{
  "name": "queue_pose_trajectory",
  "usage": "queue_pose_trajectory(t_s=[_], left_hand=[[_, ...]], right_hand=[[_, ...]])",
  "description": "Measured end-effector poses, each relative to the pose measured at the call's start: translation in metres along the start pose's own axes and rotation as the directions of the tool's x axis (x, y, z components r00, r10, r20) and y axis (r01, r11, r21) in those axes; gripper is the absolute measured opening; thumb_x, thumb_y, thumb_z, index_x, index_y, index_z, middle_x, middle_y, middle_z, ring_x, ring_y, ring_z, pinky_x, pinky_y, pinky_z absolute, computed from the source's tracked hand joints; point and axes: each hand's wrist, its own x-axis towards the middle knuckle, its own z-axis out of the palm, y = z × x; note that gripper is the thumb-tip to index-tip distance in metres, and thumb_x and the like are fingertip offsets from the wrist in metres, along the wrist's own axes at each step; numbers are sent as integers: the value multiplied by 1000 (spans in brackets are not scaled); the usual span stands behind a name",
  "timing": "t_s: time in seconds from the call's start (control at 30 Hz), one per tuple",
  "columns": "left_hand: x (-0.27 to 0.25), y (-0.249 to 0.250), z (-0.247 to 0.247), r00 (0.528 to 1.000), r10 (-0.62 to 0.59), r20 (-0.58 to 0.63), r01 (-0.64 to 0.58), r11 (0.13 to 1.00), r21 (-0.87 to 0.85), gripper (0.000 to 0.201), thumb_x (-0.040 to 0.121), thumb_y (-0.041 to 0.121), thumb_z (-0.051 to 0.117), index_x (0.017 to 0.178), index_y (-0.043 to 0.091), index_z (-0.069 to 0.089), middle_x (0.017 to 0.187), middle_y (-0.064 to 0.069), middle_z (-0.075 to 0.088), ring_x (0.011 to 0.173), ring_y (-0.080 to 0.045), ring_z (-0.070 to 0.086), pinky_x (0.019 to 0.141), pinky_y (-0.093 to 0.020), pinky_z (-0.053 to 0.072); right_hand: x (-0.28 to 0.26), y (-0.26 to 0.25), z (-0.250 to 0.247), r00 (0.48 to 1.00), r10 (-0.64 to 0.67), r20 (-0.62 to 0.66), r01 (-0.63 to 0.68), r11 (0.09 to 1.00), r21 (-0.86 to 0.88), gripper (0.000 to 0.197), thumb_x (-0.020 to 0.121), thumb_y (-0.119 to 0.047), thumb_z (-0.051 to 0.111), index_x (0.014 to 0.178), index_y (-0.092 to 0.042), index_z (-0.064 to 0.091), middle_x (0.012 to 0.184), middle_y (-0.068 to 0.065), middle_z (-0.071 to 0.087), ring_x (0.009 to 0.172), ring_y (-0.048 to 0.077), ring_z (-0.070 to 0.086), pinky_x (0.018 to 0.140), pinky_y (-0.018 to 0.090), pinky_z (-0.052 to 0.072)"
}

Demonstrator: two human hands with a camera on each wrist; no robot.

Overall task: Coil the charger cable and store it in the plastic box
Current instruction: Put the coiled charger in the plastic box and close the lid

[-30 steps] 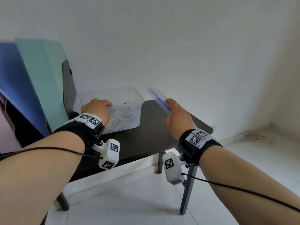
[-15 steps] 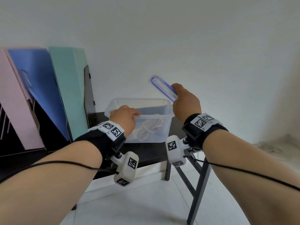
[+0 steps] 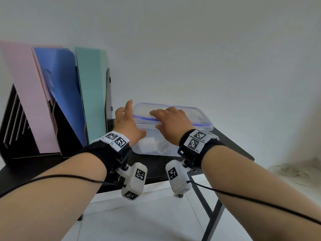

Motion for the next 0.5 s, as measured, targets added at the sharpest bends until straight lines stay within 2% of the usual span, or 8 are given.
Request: queue_pose_trajectory(t_s=[0.13,0.27,0.5], left_hand=[[0,-10,-6,997,17,74,-22,997,72,89,78,19,69,149,31,16,153,-8,11,125,-27,44,98,-27,38],[-1,-10,-6,993,25,119,-37,995,98,71,85,22,63,147,25,28,153,-7,11,129,-27,42,106,-29,33],[3,-12,-5,995,34,95,-42,996,81,64,88,28,62,145,23,34,152,-6,17,122,-23,48,101,-24,33]], right_hand=[[3,-11,6,1000,-14,26,14,1000,-8,48,96,-33,43,142,-26,33,144,-6,45,129,24,39,103,38,31],[4,-13,10,998,-20,62,22,999,-30,52,95,-36,45,144,-27,30,147,-5,41,134,24,34,106,39,30],[11,-2,9,996,13,92,-12,1000,-14,57,92,-45,47,144,-29,31,147,-8,42,135,21,34,106,40,27]])
